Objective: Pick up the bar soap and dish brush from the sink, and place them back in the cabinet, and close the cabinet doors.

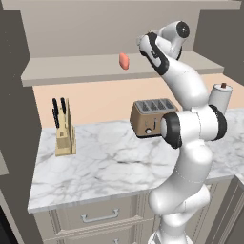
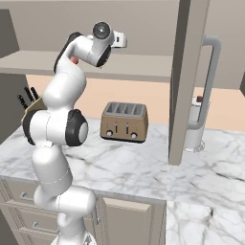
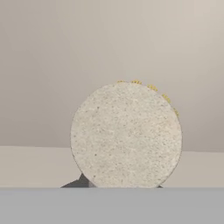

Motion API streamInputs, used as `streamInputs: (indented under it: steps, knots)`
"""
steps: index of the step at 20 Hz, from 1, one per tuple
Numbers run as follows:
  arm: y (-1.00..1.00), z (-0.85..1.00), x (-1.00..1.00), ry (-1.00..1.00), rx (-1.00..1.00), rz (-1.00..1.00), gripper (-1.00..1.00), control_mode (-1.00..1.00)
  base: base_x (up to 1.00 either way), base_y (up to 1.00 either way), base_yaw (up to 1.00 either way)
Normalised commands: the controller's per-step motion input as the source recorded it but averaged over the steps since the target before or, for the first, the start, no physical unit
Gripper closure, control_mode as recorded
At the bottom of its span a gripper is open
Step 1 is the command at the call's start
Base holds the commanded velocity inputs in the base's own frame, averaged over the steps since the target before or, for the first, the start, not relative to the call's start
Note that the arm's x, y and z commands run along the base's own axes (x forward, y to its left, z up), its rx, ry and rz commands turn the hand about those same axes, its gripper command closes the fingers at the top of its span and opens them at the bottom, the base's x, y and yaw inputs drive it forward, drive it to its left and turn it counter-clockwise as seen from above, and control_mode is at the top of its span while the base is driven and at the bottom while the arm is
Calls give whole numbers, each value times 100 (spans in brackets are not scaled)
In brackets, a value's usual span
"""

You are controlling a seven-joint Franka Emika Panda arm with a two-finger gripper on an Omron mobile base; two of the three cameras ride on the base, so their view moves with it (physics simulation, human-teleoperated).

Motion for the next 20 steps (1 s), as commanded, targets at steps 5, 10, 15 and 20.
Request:
streamInputs:
  steps: [5,10,15,20]
  knots:
    - [0,0,0,0,0,0,100,-100,0,0,0]
    - [0,0,0,0,0,0,-100,-100,0,0,0]
    - [0,0,0,0,0,0,-100,-100,0,0,0]
    - [0,0,0,0,0,0,-100,-100,0,0,0]
